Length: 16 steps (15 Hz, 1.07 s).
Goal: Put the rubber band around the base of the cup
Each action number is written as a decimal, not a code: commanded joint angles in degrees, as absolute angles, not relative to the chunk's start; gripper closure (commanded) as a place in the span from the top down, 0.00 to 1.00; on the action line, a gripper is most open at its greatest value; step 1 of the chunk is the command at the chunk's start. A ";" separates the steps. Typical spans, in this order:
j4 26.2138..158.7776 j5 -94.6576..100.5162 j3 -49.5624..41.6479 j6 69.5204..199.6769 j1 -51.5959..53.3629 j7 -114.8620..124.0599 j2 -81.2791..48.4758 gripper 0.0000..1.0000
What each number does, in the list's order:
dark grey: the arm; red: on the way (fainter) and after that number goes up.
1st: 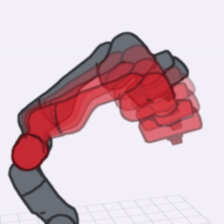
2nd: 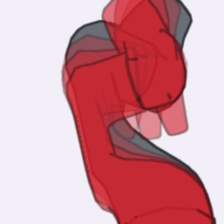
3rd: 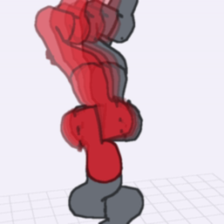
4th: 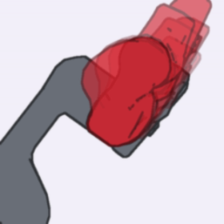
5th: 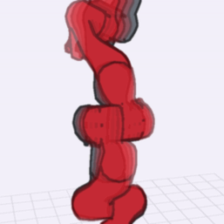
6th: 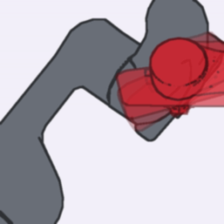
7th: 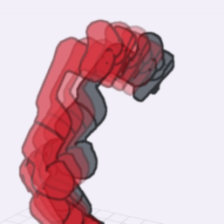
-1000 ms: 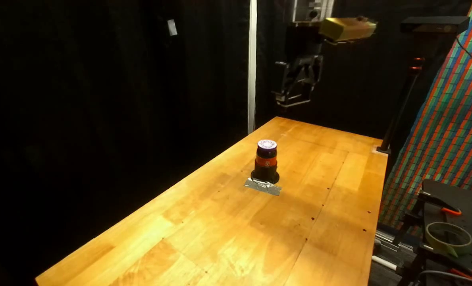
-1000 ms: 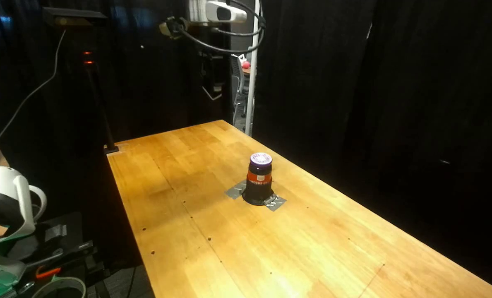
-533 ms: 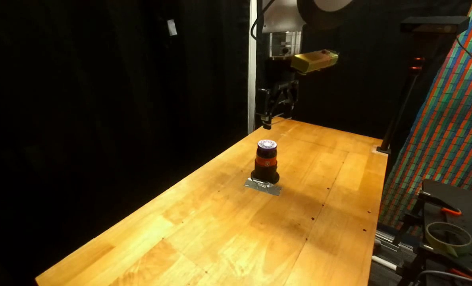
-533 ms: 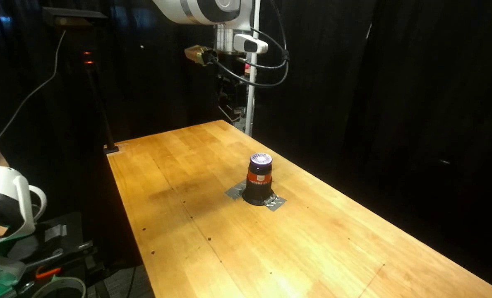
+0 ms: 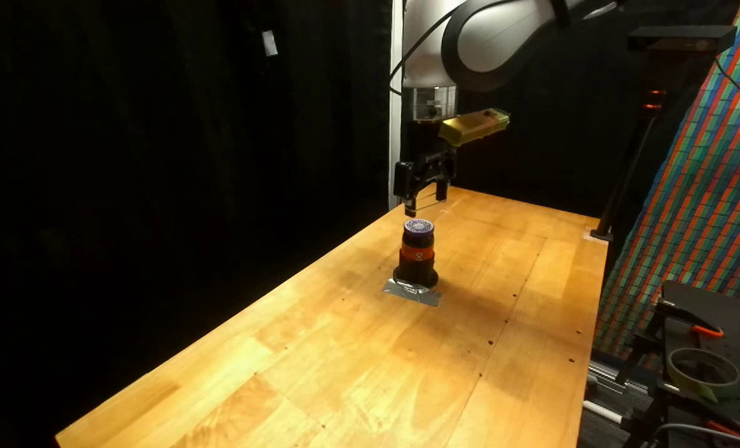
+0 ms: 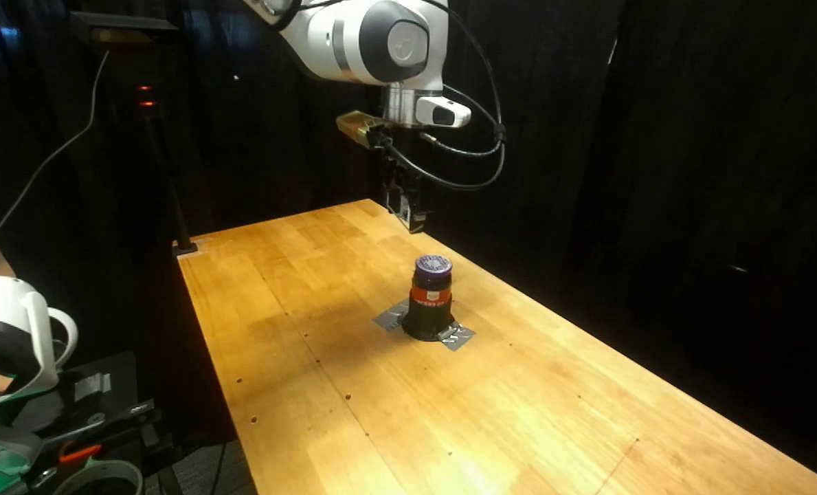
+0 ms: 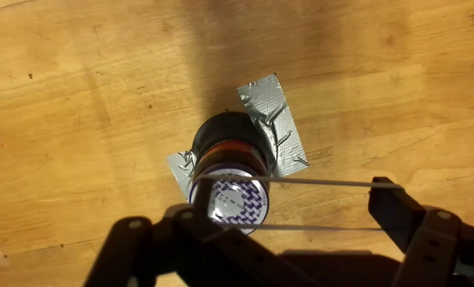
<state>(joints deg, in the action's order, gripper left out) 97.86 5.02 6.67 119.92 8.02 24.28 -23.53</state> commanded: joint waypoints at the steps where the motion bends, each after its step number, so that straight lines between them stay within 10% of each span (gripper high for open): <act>1: 94.76 4.72 3.83 122.14 9.18 24.66 -26.80 1.00; 16: 85.91 -0.43 0.51 126.13 8.94 25.53 -37.72 1.00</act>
